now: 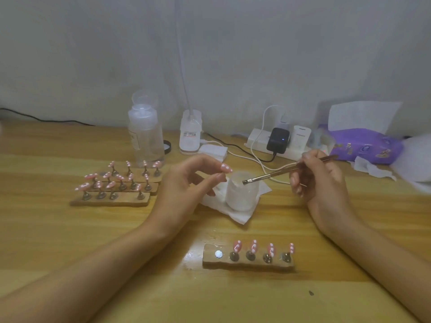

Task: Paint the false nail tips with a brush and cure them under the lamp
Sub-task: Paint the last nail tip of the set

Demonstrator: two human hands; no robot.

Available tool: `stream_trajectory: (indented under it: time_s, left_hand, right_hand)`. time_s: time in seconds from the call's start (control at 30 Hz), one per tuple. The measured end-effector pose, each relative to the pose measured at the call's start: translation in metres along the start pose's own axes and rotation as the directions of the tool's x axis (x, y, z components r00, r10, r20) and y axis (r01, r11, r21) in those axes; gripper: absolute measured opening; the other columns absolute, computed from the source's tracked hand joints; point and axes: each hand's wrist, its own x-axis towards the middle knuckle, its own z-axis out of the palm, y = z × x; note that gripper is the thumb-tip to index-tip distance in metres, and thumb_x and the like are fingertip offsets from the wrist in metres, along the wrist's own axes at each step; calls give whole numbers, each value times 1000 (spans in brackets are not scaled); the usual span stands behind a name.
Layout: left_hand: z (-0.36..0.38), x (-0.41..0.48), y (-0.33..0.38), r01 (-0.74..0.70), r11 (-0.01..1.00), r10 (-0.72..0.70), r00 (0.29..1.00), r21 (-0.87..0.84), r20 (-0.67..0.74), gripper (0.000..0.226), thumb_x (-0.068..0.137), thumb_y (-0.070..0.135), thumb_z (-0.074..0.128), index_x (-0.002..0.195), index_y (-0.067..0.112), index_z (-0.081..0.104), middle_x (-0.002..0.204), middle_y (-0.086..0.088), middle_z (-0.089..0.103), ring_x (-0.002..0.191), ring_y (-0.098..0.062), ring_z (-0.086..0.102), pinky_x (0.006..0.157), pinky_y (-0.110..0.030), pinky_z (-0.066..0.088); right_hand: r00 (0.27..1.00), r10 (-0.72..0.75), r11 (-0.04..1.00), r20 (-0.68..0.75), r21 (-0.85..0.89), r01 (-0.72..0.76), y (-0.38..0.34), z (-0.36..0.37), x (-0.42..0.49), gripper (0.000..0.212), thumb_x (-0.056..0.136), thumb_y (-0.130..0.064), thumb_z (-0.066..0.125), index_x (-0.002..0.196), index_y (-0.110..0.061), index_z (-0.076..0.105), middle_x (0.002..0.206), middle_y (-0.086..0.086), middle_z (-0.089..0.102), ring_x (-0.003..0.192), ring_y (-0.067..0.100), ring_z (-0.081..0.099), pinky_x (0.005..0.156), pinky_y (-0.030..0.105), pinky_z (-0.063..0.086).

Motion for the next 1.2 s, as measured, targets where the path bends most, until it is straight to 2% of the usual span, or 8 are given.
stream_trajectory:
  time_s: [0.13, 0.33, 0.53, 0.73, 0.87, 0.93, 1.07, 1.2]
  left_hand:
    - [2, -1, -3, 5, 998, -6, 1000, 63, 12, 8, 86, 21, 74, 91, 28, 74, 98, 20, 72, 61, -6, 64, 60, -14, 50]
    - [2, 0, -4, 23, 994, -26, 999, 102, 21, 5, 85, 25, 76, 89, 28, 74, 95, 17, 72, 59, -10, 56, 60, -33, 55]
    - [3, -1, -3, 8, 995, -10, 1000, 99, 24, 4, 82, 25, 77, 81, 26, 73, 90, 15, 72, 56, -8, 47, 58, -31, 47]
    - [2, 0, -3, 9, 993, -13, 999, 117, 31, 3, 82, 28, 76, 81, 29, 73, 90, 18, 71, 55, -7, 47, 57, -29, 48]
    - [2, 0, -4, 8, 992, -11, 1000, 122, 24, 6, 83, 26, 76, 80, 29, 73, 82, 20, 69, 53, -4, 44, 53, -19, 43]
    - [2, 0, -4, 8, 992, -11, 1000, 124, 29, 7, 83, 26, 76, 81, 31, 72, 87, 19, 70, 53, -4, 44, 54, -22, 45]
    - [2, 1, -5, 6, 990, -9, 1000, 137, 25, 10, 83, 24, 76, 80, 32, 71, 87, 16, 70, 53, -5, 43, 55, -27, 46]
    - [2, 0, -4, -7, 990, 4, 1000, 139, 27, 9, 83, 25, 76, 79, 32, 72, 85, 17, 70, 53, -5, 41, 54, -21, 43]
  right_hand:
    - [996, 87, 995, -15, 47, -87, 1, -1, 3, 22, 101, -22, 50, 80, -16, 52, 53, 0, 57, 47, 8, 51, 42, 17, 39]
    - [994, 107, 992, -7, 70, -107, 1, -1, 5, 21, 98, -26, 54, 80, -16, 52, 54, -1, 59, 46, 8, 47, 42, 16, 38]
    - [996, 71, 996, 58, 51, -74, -1, 2, 4, 22, 85, -37, 59, 78, -18, 48, 58, 0, 64, 44, 9, 47, 43, 16, 38]
    - [988, 45, 999, 150, 8, -46, -1, 3, 2, 21, 86, -36, 59, 77, -18, 53, 66, 6, 71, 45, 12, 52, 45, 19, 41]
    - [993, 53, 998, 108, -29, -50, 0, 2, 2, 20, 87, -32, 60, 74, -18, 54, 65, 8, 70, 45, 13, 51, 44, 19, 40]
    - [994, 49, 999, 97, -8, -49, -1, 1, 3, 20, 87, -32, 60, 74, -19, 53, 64, 7, 70, 44, 12, 50, 43, 18, 39]
    - [984, 40, 999, 172, -24, -36, -2, 4, 1, 19, 82, -40, 64, 69, -26, 61, 69, 8, 71, 46, 13, 54, 44, 19, 41]
    - [995, 49, 998, 88, -36, -46, -1, 2, 2, 21, 91, -30, 59, 73, -20, 54, 65, 6, 70, 45, 11, 51, 43, 19, 38]
